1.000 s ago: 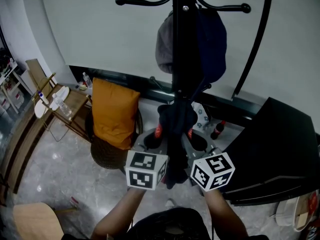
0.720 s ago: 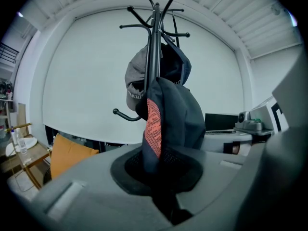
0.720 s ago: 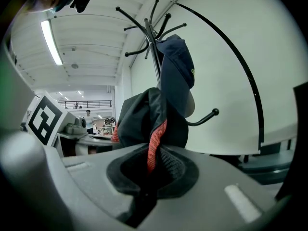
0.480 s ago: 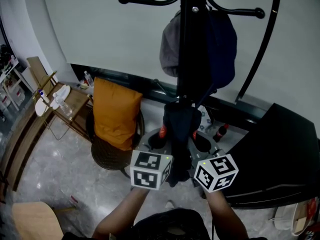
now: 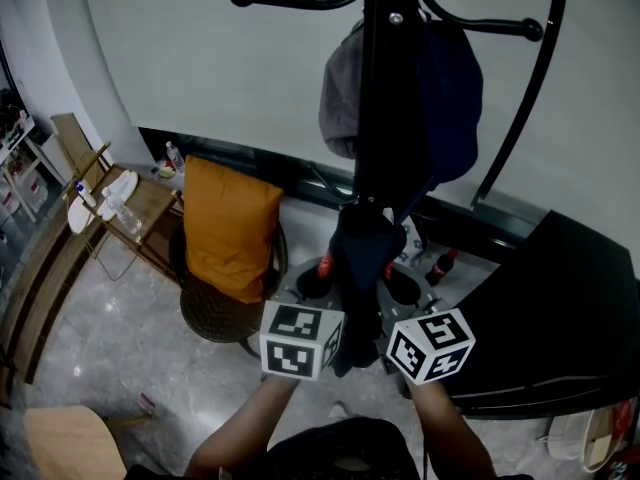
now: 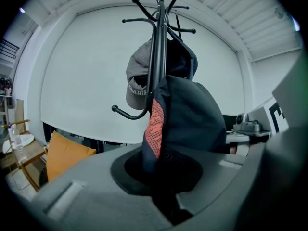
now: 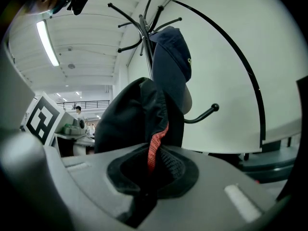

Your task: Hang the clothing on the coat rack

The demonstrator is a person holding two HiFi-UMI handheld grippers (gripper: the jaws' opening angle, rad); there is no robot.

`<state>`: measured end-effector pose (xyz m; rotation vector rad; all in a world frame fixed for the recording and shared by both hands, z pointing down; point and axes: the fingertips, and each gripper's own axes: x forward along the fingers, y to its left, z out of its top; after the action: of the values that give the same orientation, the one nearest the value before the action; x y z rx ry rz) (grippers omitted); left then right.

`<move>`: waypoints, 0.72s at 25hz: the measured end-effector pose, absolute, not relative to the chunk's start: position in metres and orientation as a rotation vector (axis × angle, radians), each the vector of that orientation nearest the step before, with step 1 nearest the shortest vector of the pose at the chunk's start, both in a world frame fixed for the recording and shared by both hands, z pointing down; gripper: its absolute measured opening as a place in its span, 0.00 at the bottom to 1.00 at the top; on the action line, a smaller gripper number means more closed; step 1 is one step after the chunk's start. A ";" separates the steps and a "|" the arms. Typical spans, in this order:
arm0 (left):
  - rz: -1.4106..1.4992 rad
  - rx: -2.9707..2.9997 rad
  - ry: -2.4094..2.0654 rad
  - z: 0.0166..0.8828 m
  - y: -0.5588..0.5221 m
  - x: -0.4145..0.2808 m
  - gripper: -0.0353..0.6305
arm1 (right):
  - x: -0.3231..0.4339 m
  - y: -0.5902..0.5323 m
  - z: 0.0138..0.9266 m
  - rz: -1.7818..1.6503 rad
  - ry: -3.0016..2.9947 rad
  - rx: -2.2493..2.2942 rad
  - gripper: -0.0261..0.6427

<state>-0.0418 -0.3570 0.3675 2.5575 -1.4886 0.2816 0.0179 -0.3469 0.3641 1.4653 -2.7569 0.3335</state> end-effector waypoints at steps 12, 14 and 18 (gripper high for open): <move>0.288 2.559 -1.478 0.375 -0.368 -0.037 0.10 | 0.017 -0.361 0.371 0.342 -2.754 1.446 0.08; 0.289 2.552 -1.471 0.377 -0.369 -0.036 0.10 | 0.016 -0.363 0.372 0.347 -2.756 1.439 0.08; 0.288 2.547 -1.467 0.380 -0.371 -0.036 0.10 | 0.013 -0.366 0.375 0.354 -2.762 1.424 0.08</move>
<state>-0.0359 -0.3714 0.3802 2.5473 -1.4674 0.2884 0.0132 -0.3658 0.3748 1.4244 -2.7615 0.3544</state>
